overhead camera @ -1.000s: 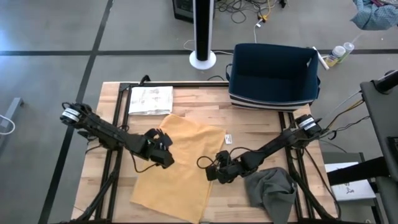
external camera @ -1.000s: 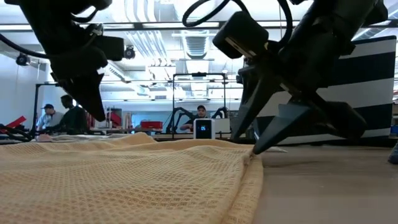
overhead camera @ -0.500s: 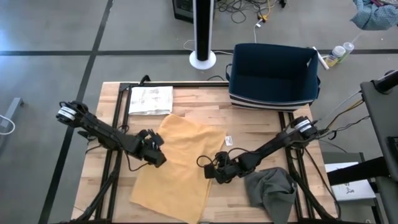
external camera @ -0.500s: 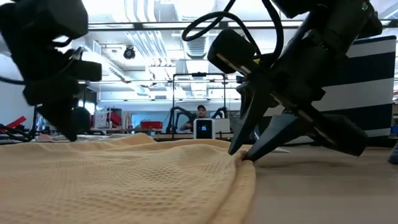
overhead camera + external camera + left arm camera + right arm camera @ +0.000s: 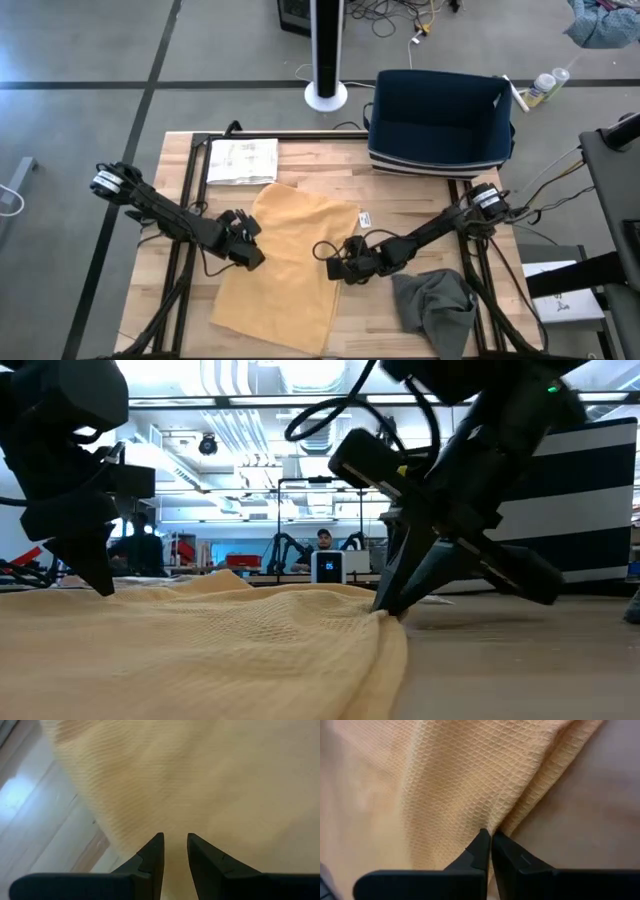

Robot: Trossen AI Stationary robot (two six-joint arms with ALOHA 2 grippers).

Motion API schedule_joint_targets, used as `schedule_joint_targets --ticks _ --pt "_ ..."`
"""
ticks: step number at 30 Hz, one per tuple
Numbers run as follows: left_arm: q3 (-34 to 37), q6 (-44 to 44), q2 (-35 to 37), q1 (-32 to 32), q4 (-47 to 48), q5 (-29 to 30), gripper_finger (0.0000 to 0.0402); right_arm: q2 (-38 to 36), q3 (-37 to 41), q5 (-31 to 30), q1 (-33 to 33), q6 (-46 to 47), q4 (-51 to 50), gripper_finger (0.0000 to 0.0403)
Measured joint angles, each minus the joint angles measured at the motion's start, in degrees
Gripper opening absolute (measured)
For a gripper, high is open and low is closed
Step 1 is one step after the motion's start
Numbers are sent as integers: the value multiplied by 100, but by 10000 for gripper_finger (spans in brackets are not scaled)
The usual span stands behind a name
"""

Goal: Fold towel
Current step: Fold the yellow towel

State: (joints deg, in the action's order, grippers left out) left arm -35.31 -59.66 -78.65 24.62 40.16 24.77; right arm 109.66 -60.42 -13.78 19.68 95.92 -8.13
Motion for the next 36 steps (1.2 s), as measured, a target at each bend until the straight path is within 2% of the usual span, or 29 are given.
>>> schedule_joint_targets --ticks 7,13,19,29,32,36 --pt "64 -412 2 206 -10 -17 76 -337 11 317 -502 -880 -862 4" --pt "139 -749 2 289 -120 -29 76 -741 17 594 -595 -1348 -1844 5" --pt "140 -686 2 355 -836 -26 76 -920 17 679 -642 -1605 -2510 39" --pt "195 -735 2 376 -943 27 76 -1090 15 870 -633 -1449 -2586 151" --pt "228 -782 0 376 -965 31 76 -994 53 969 -633 -1342 -2461 158" --pt "318 -872 0 376 -1035 82 76 -1003 194 978 -633 -1131 -2106 140"
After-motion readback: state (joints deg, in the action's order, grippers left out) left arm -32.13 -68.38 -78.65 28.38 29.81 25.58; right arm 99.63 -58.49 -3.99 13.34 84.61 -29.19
